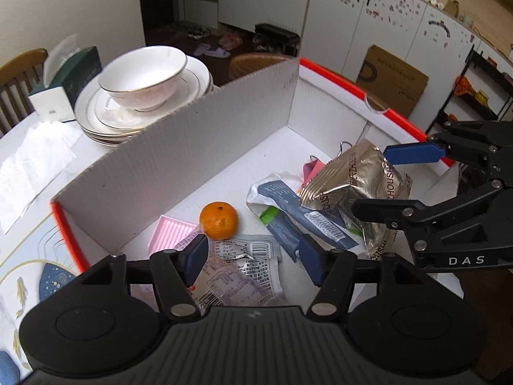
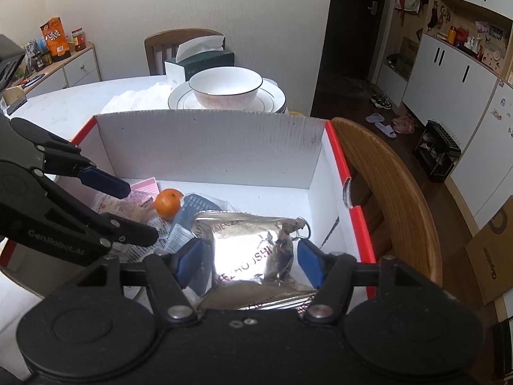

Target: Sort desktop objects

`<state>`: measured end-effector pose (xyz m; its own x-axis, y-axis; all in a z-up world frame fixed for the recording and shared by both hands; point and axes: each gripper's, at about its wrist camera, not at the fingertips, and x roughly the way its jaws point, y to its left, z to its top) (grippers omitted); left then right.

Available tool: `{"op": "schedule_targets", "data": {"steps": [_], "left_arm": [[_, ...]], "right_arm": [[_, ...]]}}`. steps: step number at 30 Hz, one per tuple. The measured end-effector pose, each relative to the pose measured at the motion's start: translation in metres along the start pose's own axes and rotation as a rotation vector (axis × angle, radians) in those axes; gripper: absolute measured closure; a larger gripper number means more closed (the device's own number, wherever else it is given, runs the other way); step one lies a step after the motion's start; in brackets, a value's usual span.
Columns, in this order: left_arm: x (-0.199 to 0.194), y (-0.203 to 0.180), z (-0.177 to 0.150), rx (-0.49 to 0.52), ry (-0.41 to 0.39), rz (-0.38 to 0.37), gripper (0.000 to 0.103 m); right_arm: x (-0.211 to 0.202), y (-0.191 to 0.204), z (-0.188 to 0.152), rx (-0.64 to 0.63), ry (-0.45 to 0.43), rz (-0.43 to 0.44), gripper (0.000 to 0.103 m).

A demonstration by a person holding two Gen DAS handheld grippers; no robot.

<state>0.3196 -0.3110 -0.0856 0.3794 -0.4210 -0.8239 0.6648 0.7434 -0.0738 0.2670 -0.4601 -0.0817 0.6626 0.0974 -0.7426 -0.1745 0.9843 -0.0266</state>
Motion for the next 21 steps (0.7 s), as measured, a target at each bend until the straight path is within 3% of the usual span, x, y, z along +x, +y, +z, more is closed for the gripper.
{"op": "schedule_targets", "data": {"steps": [20, 21], "left_arm": [[-0.064, 0.002, -0.021, -0.03, -0.156, 0.025, 0.041], [-0.067, 0.003, -0.023, -0.03, -0.158, 0.026, 0.038]], "right_arm": [[-0.043, 0.03, 0.002, 0.004, -0.086, 0.037, 0.03], [-0.045, 0.033, 0.002, 0.005, -0.089, 0.036, 0.029]]}}
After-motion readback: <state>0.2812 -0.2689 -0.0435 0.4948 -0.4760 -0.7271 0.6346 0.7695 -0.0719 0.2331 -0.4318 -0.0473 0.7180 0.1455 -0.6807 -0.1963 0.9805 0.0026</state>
